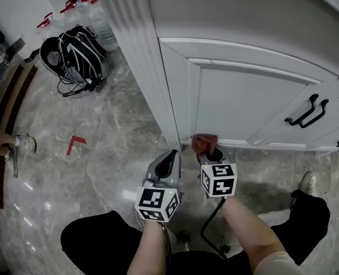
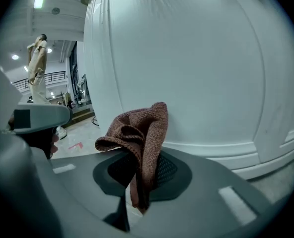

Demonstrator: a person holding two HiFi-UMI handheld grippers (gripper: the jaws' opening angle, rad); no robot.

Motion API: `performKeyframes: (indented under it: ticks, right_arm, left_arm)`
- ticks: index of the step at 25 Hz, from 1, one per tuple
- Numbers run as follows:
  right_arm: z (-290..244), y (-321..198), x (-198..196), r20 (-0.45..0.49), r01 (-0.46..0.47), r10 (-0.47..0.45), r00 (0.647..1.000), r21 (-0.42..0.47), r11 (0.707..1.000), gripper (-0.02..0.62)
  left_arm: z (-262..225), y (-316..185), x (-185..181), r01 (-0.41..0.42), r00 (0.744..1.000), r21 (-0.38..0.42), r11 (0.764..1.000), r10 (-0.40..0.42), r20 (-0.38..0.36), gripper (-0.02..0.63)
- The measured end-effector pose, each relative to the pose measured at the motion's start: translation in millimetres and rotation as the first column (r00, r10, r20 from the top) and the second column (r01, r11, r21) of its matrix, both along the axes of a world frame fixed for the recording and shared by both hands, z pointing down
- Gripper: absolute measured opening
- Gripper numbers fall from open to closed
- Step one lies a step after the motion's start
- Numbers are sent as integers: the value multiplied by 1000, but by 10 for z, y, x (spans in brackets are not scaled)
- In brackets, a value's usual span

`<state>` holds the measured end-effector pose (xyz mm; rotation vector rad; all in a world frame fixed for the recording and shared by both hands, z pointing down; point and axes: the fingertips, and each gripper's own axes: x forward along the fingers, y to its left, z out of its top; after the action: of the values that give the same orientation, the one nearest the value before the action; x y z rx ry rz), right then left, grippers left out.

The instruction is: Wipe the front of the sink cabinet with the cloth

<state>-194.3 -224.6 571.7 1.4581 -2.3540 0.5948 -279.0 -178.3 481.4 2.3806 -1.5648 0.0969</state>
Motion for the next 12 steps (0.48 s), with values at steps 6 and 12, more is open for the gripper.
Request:
performKeyframes:
  ticks: [6,12]
  right_arm:
    - [-5,48,642,-22,-79,79,997,0,997,83]
    - [-13,84,1335,-34,-191,191,981,-7,982,83]
  left_arm:
    - [-67,-24,255,-29,1000,10,1000,29,-3,0]
    - [-77,-40,717,-106,994,15,994,105,26,0]
